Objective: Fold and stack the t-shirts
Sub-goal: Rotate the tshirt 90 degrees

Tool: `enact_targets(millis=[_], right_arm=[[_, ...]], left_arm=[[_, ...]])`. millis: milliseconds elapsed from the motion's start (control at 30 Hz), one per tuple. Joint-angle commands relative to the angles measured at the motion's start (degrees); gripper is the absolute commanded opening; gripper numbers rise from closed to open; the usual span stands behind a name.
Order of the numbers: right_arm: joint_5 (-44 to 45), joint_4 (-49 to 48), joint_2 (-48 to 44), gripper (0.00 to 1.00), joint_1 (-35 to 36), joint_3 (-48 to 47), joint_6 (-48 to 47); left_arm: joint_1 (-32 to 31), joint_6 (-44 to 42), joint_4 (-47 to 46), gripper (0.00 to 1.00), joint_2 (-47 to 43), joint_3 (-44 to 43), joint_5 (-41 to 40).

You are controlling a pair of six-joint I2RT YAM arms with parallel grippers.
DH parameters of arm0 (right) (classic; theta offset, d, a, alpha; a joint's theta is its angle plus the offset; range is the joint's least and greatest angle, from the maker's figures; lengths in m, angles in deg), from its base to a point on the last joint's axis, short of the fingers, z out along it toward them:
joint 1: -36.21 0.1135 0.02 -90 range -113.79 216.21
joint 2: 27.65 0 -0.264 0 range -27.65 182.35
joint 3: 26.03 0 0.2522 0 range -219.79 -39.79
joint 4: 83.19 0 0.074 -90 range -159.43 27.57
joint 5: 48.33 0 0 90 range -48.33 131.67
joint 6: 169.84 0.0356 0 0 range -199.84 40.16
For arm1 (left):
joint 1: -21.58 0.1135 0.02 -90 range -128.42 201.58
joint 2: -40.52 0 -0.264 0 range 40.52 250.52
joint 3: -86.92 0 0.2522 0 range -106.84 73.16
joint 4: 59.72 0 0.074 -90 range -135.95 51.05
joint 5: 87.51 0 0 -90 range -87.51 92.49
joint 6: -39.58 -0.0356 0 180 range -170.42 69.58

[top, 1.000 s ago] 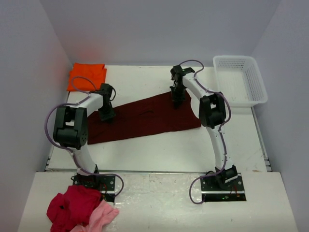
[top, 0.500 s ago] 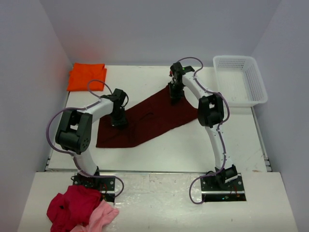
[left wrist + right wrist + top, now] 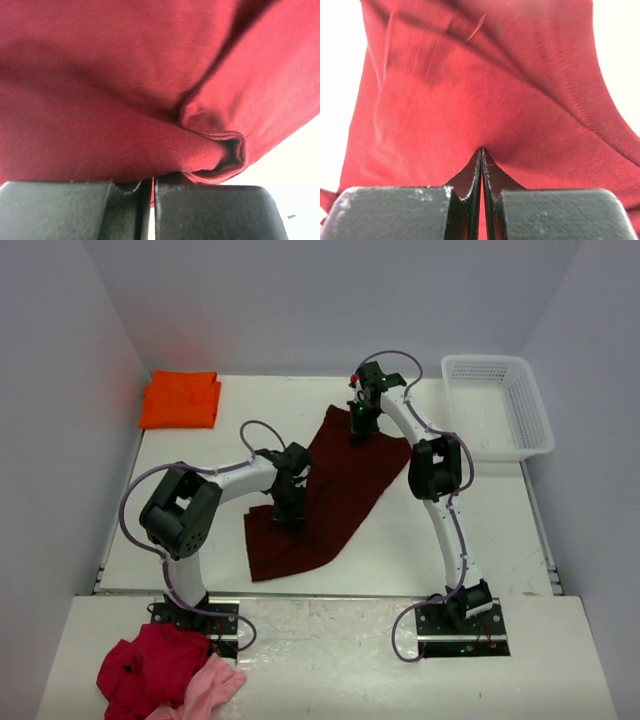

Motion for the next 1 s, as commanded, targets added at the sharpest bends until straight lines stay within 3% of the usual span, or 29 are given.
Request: enact_targets(millis=[0,133,467,667,767,800,833,900,967], right_arm=[[-3.2,-2.4,0.7,0.02,-0.6,-2.9,-2.4],[-2.5,-4.0,-0.2,0.02,-0.7,-2.0,-3.5],[1.5,-10.7,-13.3,0.05,-0.5,0.4,-4.5],[1.9,-8.7,-24.4,0.23,-0.6,-0.2,-1.2],[4.2,-8.2,-33.9,0.24,-0.1,7.7,1.2],[5.6,-8.7,-37.0,0.22,0.5,14.6,2.1],[7.3,-9.0,-40.1,0.19,0.6,18.6,2.4],[11.9,-10.4,-50.2,0.04,0.7,30.1,4.7],[12.5,-12.1,-60.3,0.00,0.8,42.0,6.0]], left_arm=[[-5.8,4.0,-1.1,0.00,6.3,1.5,7.8],[-12.0,7.7,-4.1,0.00,7.0,0.4,10.5],[-16.8,14.4,-1.9,0.00,-3.3,-4.8,0.0],[-19.9,16.3,4.6,0.00,-12.5,-11.0,-10.6],[-19.9,14.5,8.6,0.00,-14.3,-15.3,-16.3],[-19.9,11.9,9.8,0.00,-14.2,-16.6,-16.6],[-19.8,10.0,10.3,0.00,-13.7,-18.2,-16.4],[-19.4,5.7,11.4,0.00,-11.1,-23.8,-18.6],[-16.5,1.7,8.9,0.00,-7.5,-28.0,-16.4]])
